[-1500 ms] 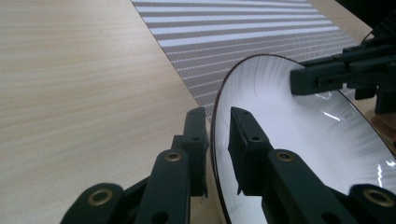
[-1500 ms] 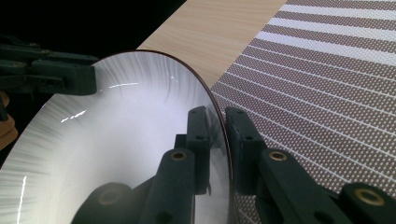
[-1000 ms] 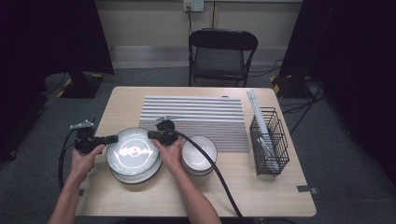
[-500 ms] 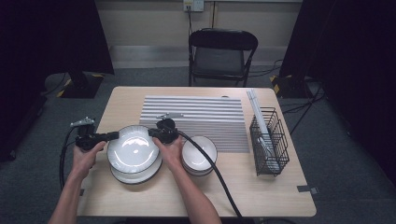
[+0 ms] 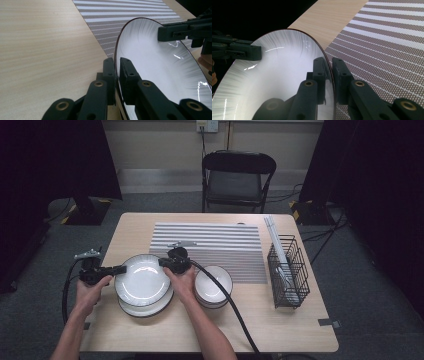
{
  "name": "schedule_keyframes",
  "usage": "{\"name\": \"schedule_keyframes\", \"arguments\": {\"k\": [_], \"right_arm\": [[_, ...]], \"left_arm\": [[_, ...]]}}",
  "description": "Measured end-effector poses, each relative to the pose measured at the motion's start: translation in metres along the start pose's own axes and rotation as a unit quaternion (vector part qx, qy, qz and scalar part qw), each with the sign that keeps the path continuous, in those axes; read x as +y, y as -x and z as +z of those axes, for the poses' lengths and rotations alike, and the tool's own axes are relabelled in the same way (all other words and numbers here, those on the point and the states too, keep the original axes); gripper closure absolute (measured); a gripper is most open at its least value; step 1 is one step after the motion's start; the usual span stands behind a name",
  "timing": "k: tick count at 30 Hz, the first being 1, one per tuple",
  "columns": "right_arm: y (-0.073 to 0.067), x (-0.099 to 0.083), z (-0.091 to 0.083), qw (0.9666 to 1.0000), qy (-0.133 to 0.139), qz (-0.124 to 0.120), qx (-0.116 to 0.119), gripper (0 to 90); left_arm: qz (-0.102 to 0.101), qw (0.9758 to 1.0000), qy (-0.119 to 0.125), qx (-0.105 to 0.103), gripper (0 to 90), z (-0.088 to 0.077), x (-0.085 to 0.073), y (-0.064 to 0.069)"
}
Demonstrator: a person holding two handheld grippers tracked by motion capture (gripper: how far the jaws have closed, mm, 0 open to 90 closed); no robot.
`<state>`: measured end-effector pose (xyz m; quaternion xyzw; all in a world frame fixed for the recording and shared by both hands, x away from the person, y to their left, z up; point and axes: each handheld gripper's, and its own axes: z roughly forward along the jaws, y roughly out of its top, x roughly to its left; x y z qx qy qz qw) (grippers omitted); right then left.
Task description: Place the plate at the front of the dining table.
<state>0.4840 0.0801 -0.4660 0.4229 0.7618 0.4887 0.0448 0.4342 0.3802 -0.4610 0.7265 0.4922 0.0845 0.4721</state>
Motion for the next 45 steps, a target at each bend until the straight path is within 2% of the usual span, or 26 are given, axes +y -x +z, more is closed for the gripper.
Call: {"name": "schedule_keyframes", "arguments": {"k": [6,9,10,13,17,19,22,23,26,31,37,41,43,44,45], "right_arm": [[0.002,0.005,-0.001,1.0000,0.005,-0.001,-0.003,81.5],[0.002,0.007,-0.001,0.9999,0.010,-0.001,-0.003,81.6],[0.002,0.008,0.000,0.9999,0.009,-0.003,-0.006,81.7],[0.002,0.006,0.000,0.9999,0.007,-0.006,-0.006,82.3],[0.002,0.006,0.000,0.9999,0.006,-0.007,-0.007,82.7],[0.002,0.006,0.000,0.9999,0.006,-0.006,-0.006,82.8],[0.002,0.005,0.000,0.9999,0.009,-0.006,-0.005,82.8],[0.002,0.005,0.000,0.9999,0.010,-0.006,-0.005,82.9],[0.002,0.004,0.000,0.9999,0.010,-0.005,-0.005,82.6],[0.003,0.003,-0.001,1.0000,0.004,0.007,0.002,81.8],[0.007,0.002,0.002,0.9987,-0.015,0.043,0.021,80.2],[0.008,-0.001,0.004,0.9970,-0.024,0.068,0.027,75.6],[0.006,-0.004,0.006,0.9970,-0.027,0.064,0.033,72.6],[0.007,-0.005,0.007,0.9958,-0.030,0.076,0.042,69.3],[0.007,-0.005,0.008,0.9954,-0.031,0.081,0.039,69.2]], "left_arm": [[0.012,0.9998,0.006,0.013,84.9,0.002,0.007,0.000],[0.010,0.9997,0.014,0.015,85.9,0.001,0.011,-0.001],[0.005,0.9998,0.016,0.009,86.0,0.002,0.010,-0.003],[0.008,0.9998,0.014,0.009,85.7,0.003,0.010,-0.002],[-0.007,0.9999,0.008,0.006,82.1,0.003,0.007,-0.002],[-0.005,0.9999,-0.004,0.012,81.5,0.001,0.006,0.000],[-0.007,0.9999,-0.005,0.013,80.3,-0.001,0.002,0.000],[-0.008,0.9999,-0.004,0.007,80.5,-0.001,0.000,-0.001],[-0.003,0.9999,-0.002,0.010,81.7,-0.002,0.001,-0.001],[-0.005,0.9999,0.006,0.011,84.0,-0.002,0.001,0.000],[-0.003,0.9998,0.012,0.016,84.7,-0.002,0.002,0.001],[-0.004,0.9998,0.015,0.015,85.2,-0.002,0.001,0.000],[-0.004,0.9998,0.015,0.014,85.2,-0.002,0.001,0.000],[-0.004,0.9998,0.015,0.014,85.2,-0.002,0.001,0.000],[-0.004,0.9998,0.015,0.014,85.2,-0.002,0.001,0.000]]}}
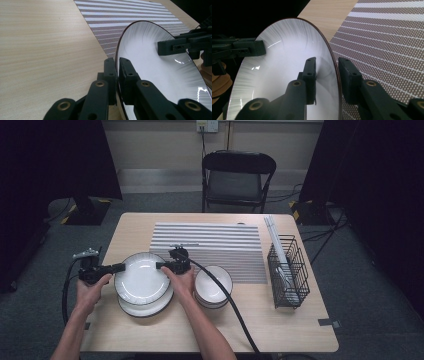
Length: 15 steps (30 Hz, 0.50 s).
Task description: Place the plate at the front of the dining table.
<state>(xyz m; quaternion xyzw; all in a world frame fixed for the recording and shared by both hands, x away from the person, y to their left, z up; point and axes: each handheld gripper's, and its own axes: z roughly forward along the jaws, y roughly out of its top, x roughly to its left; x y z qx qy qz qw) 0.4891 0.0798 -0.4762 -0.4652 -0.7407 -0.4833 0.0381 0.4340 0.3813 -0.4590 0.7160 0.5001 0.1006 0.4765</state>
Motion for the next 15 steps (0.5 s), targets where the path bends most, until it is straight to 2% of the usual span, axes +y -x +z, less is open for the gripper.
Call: {"name": "schedule_keyframes", "arguments": {"k": [2,5,7,9,10,12,15], "right_arm": [[0.0004,-0.0002,0.0003,1.0000,-0.001,-0.001,0.003,69.5],[0.0003,0.0001,0.0000,1.0000,0.001,0.001,0.007,74.1],[0.0026,0.0012,-0.0014,0.9999,0.009,0.006,0.009,78.8],[0.0060,0.0021,-0.0042,0.9997,0.015,0.010,0.016,81.9],[0.0061,0.0018,-0.0047,0.9998,0.015,0.005,0.015,82.0],[0.0045,-0.0003,-0.0048,0.9996,0.025,0.000,0.009,82.1],[0.0048,0.0006,-0.0059,0.9995,0.028,-0.004,0.016,83.6]], "left_arm": [[0.000,1.0000,0.000,-0.002,85.3,-0.0002,-0.0002,-0.0016],[-0.008,0.9999,0.003,-0.006,85.2,0.0002,-0.0007,-0.0018],[-0.006,1.0000,0.003,-0.002,84.5,0.0003,-0.0012,-0.0015],[-0.007,0.9999,-0.013,0.000,75.4,0.0021,-0.0025,-0.0026],[-0.015,0.9998,-0.014,-0.007,72.2,0.0029,-0.0037,-0.0039],[-0.017,0.9997,-0.013,-0.010,70.2,0.0026,-0.0053,-0.0045],[-0.018,0.9997,-0.013,-0.014,70.9,0.0017,-0.0055,-0.0064]]}}
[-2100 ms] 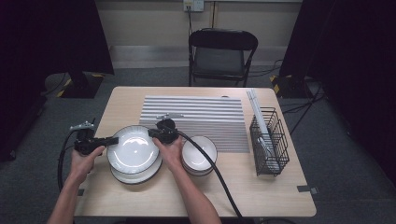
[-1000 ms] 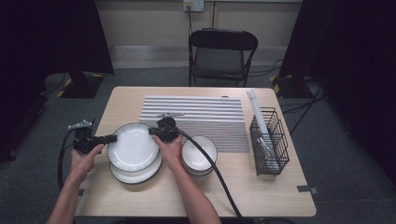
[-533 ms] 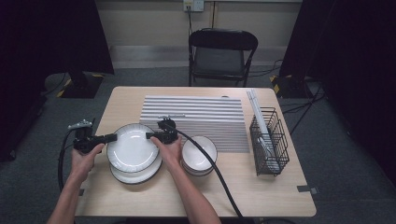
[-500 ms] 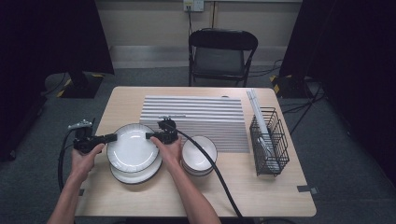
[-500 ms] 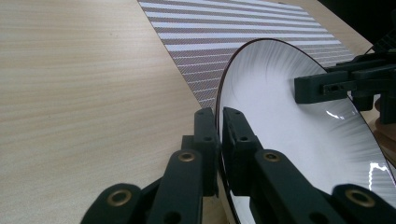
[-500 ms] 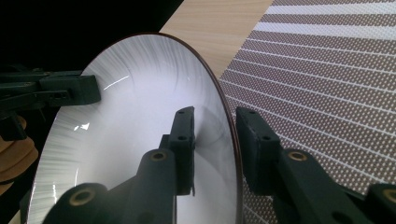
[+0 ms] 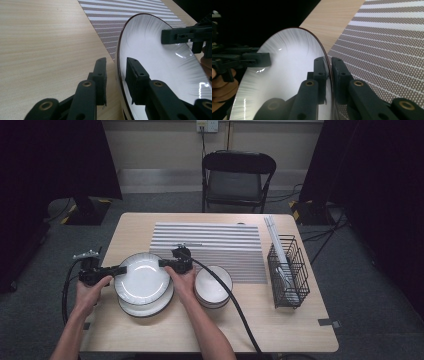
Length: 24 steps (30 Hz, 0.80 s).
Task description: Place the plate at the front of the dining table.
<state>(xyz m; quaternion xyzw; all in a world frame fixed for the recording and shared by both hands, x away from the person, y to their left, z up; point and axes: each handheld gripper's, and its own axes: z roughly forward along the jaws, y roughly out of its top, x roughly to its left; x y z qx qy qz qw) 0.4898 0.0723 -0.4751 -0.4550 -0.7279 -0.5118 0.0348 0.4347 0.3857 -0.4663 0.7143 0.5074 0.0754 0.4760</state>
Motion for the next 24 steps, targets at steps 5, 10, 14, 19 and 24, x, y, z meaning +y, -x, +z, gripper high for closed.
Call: {"name": "schedule_keyframes", "arguments": {"k": [5,10,14,19,24], "right_arm": [[0.000,0.005,-0.004,0.9998,0.016,0.007,0.006,85.6],[-0.001,0.006,-0.005,0.9997,0.025,0.003,0.004,85.4],[0.000,0.008,-0.006,0.9995,0.031,0.006,-0.004,85.5],[0.001,0.007,-0.005,0.9994,0.032,0.008,-0.009,85.6],[0.001,0.008,-0.006,0.9992,0.038,0.007,-0.006,85.3]], "left_arm": [[-0.004,1.0000,0.008,-0.004,80.7,-0.001,0.001,-0.001],[-0.012,0.9997,0.019,-0.011,79.8,-0.001,0.004,-0.005],[-0.021,0.9997,0.010,-0.001,74.4,-0.001,0.001,-0.006],[-0.024,0.9996,0.009,-0.011,80.4,-0.001,0.000,-0.005],[-0.015,0.9997,0.021,-0.002,84.1,-0.002,0.009,-0.007]]}}
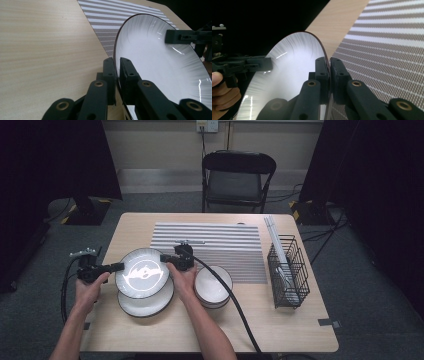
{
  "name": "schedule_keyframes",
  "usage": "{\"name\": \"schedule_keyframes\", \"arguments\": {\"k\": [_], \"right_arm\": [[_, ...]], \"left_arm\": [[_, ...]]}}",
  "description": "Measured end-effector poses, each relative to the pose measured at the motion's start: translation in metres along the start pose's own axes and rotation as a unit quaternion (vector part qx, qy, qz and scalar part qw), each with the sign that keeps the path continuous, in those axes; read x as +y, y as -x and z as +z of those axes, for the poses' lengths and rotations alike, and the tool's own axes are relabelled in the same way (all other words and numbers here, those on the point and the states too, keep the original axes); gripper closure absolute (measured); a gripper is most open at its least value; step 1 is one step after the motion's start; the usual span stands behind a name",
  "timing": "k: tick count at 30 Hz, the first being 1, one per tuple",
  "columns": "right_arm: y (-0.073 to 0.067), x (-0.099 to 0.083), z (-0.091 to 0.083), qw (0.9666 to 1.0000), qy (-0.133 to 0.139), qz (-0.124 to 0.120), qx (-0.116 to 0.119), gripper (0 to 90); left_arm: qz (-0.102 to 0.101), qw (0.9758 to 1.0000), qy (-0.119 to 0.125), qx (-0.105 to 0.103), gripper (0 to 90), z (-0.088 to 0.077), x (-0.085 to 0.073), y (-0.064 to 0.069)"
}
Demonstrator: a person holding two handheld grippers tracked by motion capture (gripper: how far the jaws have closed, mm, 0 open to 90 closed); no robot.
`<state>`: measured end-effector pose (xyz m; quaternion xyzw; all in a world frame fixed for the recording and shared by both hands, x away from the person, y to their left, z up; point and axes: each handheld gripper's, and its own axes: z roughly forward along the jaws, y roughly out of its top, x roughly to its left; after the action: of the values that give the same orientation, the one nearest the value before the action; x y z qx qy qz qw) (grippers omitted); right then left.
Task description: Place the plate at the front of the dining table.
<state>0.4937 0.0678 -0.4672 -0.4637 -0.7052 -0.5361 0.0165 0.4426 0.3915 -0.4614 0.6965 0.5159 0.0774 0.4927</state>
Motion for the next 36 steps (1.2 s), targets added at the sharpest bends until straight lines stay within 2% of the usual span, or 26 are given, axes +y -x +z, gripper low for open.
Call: {"name": "schedule_keyframes", "arguments": {"k": [3,7,9,11,12,13,14,19,21,23,25,32,36], "right_arm": [[-0.002,0.004,-0.001,1.0000,0.006,-0.007,0.000,85.3],[0.000,0.003,0.000,1.0000,0.003,-0.008,-0.005,85.6],[0.002,0.002,0.002,0.9999,0.001,-0.005,-0.009,85.7],[0.003,0.000,0.002,1.0000,0.001,-0.001,-0.007,85.7],[0.003,0.000,0.001,1.0000,0.002,-0.002,-0.007,85.8],[0.003,0.000,0.001,1.0000,0.002,-0.003,-0.006,85.7],[0.003,0.000,0.001,1.0000,0.002,-0.001,-0.008,85.7],[0.003,0.000,0.001,0.9999,0.004,-0.001,-0.009,85.7],[0.003,0.000,0.000,0.9999,0.005,-0.003,-0.010,85.7],[0.003,0.000,0.001,0.9999,0.006,-0.004,-0.010,85.6],[0.002,0.000,0.001,0.9999,0.009,-0.007,-0.009,85.6],[0.003,0.001,0.001,0.9999,0.011,-0.002,-0.012,85.7],[0.003,0.001,0.000,0.9999,0.010,-0.003,-0.012,85.7]], "left_arm": [[0.007,0.9999,0.008,0.004,85.4,0.001,0.004,-0.002],[-0.004,0.9999,0.009,0.002,85.1,0.002,0.002,-0.001],[-0.004,1.0000,0.003,-0.002,80.1,0.002,0.001,0.000],[0.004,0.9999,-0.006,0.009,74.8,0.001,-0.002,0.002],[0.002,0.9999,-0.008,0.011,74.1,0.000,-0.005,0.003],[-0.002,0.9999,-0.010,0.008,74.7,-0.001,-0.007,0.004],[0.004,0.9999,-0.013,0.004,75.8,-0.001,-0.009,0.005],[-0.006,0.9999,-0.006,0.010,79.3,0.000,-0.006,0.004],[-0.003,1.0000,-0.005,0.007,80.3,0.000,-0.004,0.003],[0.004,0.9999,0.002,0.015,81.4,0.000,-0.002,0.004],[0.000,0.9999,0.006,0.016,82.7,0.000,-0.001,0.003],[-0.005,0.9998,0.014,0.015,83.6,0.002,0.001,0.002],[-0.002,0.9999,0.007,0.013,82.3,0.001,0.000,0.002]]}}
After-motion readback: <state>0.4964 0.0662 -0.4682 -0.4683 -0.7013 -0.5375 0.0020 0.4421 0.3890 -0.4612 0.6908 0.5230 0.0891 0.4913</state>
